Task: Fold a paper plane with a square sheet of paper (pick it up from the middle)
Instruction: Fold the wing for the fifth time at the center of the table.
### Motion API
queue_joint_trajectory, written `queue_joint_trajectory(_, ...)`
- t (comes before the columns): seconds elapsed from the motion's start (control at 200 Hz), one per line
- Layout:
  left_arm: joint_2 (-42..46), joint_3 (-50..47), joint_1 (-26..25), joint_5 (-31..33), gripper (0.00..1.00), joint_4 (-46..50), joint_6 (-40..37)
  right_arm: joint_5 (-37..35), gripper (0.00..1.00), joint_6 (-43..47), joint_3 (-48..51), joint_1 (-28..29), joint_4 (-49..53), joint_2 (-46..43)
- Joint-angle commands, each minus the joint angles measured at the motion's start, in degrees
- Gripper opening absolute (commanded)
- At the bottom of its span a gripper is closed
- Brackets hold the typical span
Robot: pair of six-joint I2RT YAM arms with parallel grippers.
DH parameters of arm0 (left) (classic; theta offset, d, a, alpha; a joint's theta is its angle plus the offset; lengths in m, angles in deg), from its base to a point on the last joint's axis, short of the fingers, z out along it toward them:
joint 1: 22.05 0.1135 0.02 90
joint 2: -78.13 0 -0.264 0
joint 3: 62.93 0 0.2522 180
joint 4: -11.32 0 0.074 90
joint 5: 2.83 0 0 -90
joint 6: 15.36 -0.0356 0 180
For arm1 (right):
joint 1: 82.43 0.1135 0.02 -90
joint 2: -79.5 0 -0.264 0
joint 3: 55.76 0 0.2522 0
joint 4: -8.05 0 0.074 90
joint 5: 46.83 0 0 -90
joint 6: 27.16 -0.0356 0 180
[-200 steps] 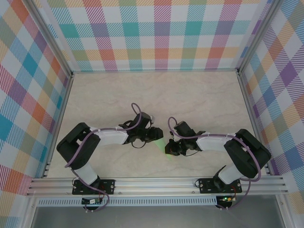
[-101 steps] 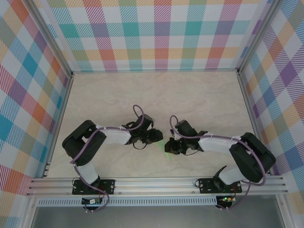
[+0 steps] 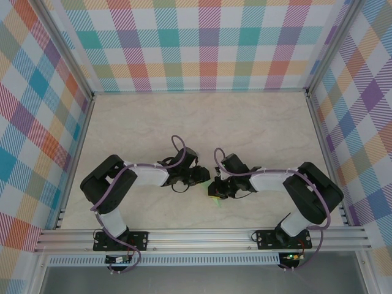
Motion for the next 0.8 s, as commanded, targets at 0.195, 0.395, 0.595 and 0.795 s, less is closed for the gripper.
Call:
queue_joint_trajectory(0.195,-4.28,-2.37,0.39,3.5,0.33,1.63,0.75,0.01,0.14,2.19,3.99,0.27,2.23,-0.13)
queue_joint_trajectory(0.395,-4.83,-2.75,1.25,3.3,0.33,1.67,0.73,1.21,0.16,2.41,7.42,0.28,3.21,-5.46)
queue_joint_trajectory(0.595,-5.45,-2.87,1.48,2.86,0.32,1.44,0.65,0.98,0.17,3.33,10.69,0.27,7.05,-10.24)
queue_joint_trajectory(0.795,-5.72,-2.97,1.47,2.42,0.32,0.84,0.85,-1.64,0.18,5.36,11.24,0.29,14.48,-15.81)
